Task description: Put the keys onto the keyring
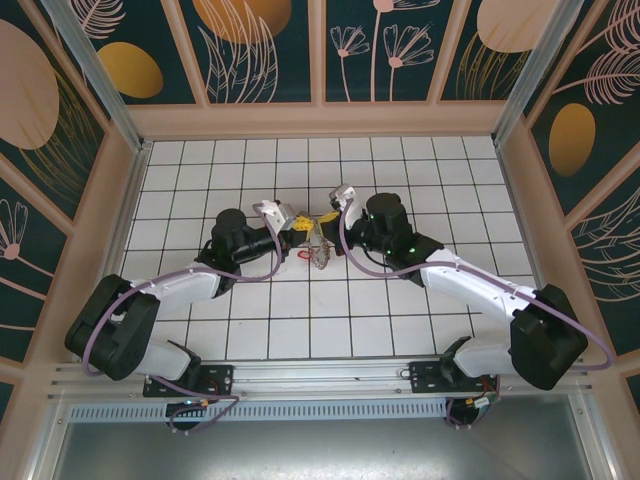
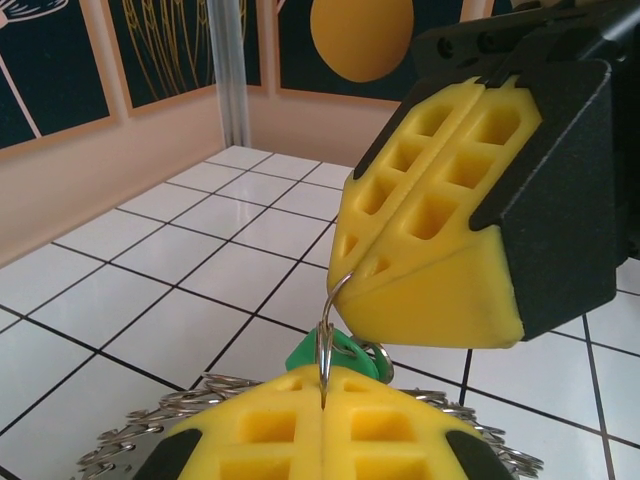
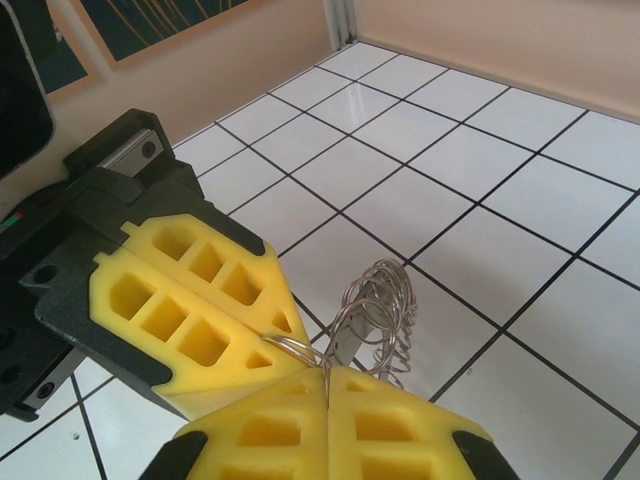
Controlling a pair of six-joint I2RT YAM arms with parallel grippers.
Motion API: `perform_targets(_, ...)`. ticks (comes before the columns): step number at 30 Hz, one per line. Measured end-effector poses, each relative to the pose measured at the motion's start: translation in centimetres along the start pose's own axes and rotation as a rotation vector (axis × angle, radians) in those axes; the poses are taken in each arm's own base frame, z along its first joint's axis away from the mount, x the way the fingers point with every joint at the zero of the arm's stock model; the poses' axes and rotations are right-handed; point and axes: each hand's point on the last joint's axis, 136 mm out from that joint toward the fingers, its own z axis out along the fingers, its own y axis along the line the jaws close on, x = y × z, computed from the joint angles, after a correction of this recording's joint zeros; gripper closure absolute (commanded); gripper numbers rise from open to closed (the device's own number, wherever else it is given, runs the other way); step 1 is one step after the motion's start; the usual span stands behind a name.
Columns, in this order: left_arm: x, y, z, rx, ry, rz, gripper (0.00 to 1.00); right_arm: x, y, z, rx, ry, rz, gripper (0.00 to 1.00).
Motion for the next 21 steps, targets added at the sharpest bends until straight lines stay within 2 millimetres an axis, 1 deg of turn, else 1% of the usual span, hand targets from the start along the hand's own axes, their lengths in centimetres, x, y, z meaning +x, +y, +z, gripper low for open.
perform_targets(6,0.21,0.02,0.28,0.013,0.035,0.028,0.87,0.10,0.20,-0.05,-0.020,0.005,0.003,1.00)
perform_targets(10,0.48,0.13,0.36,0.013,0.055,0.036,0.85,0.14,0.32,-0.06,-0.029,0.007,0.003,1.00)
perform_targets(21,0.63,0.33,0.73,0.018,0.069,0.050,0.84,0.08,0.53,0.10,-0.043,0.022,0.004,1.00)
